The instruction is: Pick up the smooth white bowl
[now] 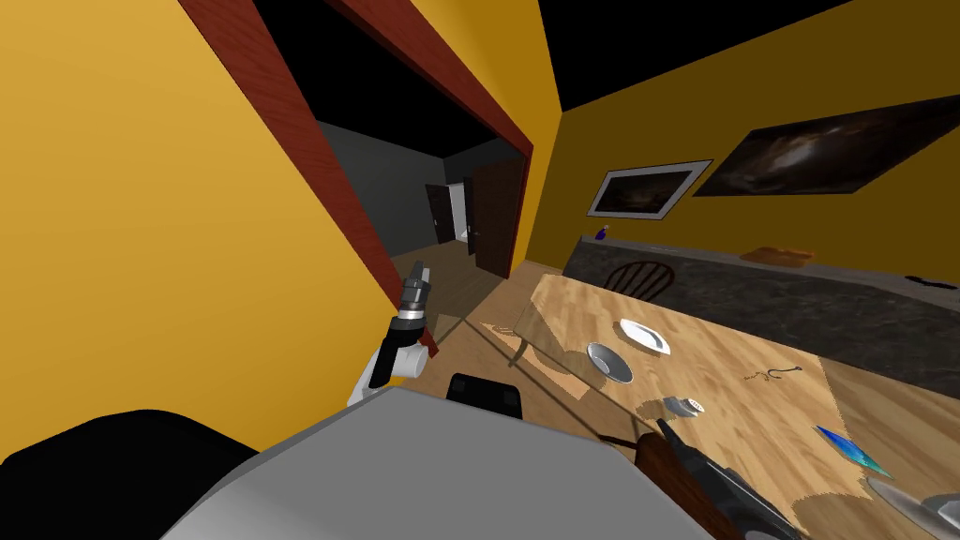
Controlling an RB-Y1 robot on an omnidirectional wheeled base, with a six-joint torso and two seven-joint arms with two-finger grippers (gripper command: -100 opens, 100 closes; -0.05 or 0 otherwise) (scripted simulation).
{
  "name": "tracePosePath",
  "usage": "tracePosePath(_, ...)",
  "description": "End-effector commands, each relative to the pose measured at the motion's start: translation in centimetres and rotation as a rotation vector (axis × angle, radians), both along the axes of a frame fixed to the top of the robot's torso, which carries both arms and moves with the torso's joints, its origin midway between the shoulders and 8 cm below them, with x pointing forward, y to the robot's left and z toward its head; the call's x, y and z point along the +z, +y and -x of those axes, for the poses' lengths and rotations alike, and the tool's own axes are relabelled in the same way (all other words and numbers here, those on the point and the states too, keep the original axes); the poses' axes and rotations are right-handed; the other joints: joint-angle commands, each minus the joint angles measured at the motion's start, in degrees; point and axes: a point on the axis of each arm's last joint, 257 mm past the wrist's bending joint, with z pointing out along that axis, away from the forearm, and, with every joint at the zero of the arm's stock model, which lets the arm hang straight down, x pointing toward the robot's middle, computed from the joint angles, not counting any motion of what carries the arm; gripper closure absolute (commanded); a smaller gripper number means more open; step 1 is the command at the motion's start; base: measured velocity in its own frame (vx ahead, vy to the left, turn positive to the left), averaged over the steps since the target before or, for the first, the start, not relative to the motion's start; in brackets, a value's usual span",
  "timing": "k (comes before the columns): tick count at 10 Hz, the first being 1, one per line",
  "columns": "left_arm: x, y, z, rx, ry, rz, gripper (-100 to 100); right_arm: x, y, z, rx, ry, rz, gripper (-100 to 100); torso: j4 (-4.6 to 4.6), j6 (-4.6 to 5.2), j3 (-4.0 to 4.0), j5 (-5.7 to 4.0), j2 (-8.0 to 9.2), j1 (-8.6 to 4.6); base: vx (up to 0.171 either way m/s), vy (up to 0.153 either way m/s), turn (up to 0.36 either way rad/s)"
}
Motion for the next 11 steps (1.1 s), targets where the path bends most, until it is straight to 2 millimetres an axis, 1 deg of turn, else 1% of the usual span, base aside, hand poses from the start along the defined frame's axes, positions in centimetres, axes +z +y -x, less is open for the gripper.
tracePosePath(1, 0.0, 0.0, 0.0, 0.0, 0.0, 0.0, 0, -1.6, -1.5, 2.5, -0.013, 0.092, 0.044, -100, 0.0, 0.0, 0.0, 0.0, 0.0, 0.0, 0.059, 0.071, 0.207)
tracePosePath(5, 0.0, 0.0, 0.0, 0.0, 0.0, 0.0, 0, -3.4, -3.9, 6.4, 0.011, 0.252, 0.13, -100, 0.0, 0.01, 0.0, -0.01, 0.01, -0.05, 0.044, 0.048, 0.138)
tracePosePath(7, 0.0, 0.0, 0.0, 0.0, 0.0, 0.0, 0, -4.1, -4.8, 7.9, 0.05, 0.335, 0.179, -100, 0.0, -0.01, -0.01, -0.02, -0.02, -0.14, 0.064, 0.028, 0.139)
tracePosePath(11, 0.0, 0.0, 0.0, 0.0, 0.0, 0.0, 0, -5.5, -6.4, 10.6, 0.179, 0.519, 0.289, -100, -0.04, 0.0, -0.12, -0.03, -0.2, -0.14, 0.096, 0.026, 0.14)
